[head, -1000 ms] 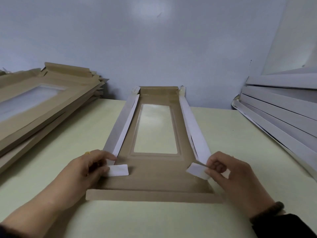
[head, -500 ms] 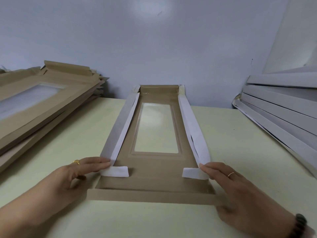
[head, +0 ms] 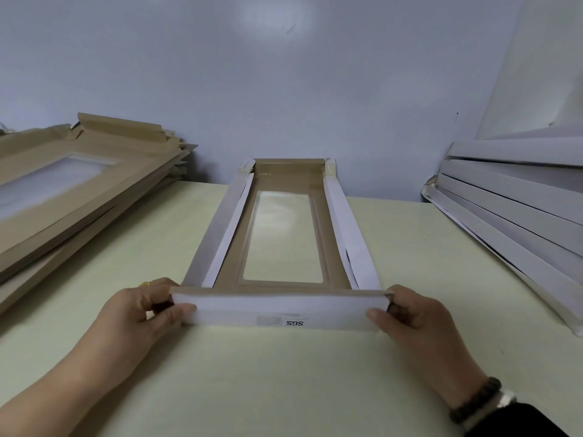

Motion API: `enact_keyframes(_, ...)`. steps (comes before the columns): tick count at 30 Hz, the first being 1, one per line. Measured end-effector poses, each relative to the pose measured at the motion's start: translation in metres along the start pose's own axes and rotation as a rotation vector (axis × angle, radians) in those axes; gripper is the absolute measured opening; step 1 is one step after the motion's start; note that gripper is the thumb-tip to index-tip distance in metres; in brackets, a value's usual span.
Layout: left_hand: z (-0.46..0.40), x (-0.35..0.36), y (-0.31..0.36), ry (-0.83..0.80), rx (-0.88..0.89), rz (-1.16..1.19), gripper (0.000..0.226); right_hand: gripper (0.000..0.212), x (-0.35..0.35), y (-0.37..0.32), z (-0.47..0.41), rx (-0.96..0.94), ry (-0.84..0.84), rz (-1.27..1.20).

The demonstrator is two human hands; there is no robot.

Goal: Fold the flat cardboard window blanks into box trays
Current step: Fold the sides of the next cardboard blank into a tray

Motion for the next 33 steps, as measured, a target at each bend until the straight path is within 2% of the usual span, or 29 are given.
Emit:
enact_keyframes(4, -0.003, 0.003, 0.001, 0.081, -0.074, 0.157, 0.027, 0.033, 0.002, 0.002, -0.003, 0.066, 0.08, -0.176)
enact_keyframes(6, -0.002, 0.004, 0.0, 0.137, -0.106, 0.192, 0.039, 0.036, 0.001, 0.001, -0.002, 0.045, 0.114, -0.147)
enact_keyframes(8, 0.0, 0.004, 0.002, 0.164, -0.096, 0.123, 0.045, 0.036, 0.001, -0.004, -0.001, -0.009, 0.109, -0.06)
enact_keyframes(12, 0.004, 0.006, 0.016, 0.062, -0.031, 0.016, 0.037, 0.038, 0.001, -0.01, 0.002, -0.135, 0.044, 0.111)
enact_keyframes(17, 0.005, 0.012, 0.023, -0.05, 0.0, -0.15, 0.031, 0.016, 0.003, -0.015, 0.003, -0.196, -0.003, 0.211)
enact_keyframes(22, 0.005, 0.014, 0.023, -0.07, 0.052, -0.236, 0.014, 0.012, 0.007, -0.012, 0.003, -0.192, -0.052, 0.29)
enact_keyframes(26, 0.004, 0.017, 0.026, -0.124, 0.049, -0.228, 0.002, 0.021, 0.005, -0.021, 0.001, -0.291, 0.001, 0.581)
enact_keyframes(29, 0.002, 0.016, 0.027, -0.17, 0.034, -0.271, 0.015, 0.026, 0.006, -0.032, -0.001, -0.37, 0.018, 0.717)
enact_keyframes(33, -0.003, 0.023, 0.048, -0.133, 0.189, -0.577, 0.054, 0.027, 0.023, -0.035, -0.001, -0.464, -0.146, 0.665)
Point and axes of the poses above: each hand's wrist, its own z-axis away from the middle knuckle, its own x-axis out of the palm, y = z × x, the point moved 5 cm from there along -z, towards the middle knuckle, and after that the axes turned 7 degrees about z, right-handed, at the moved point
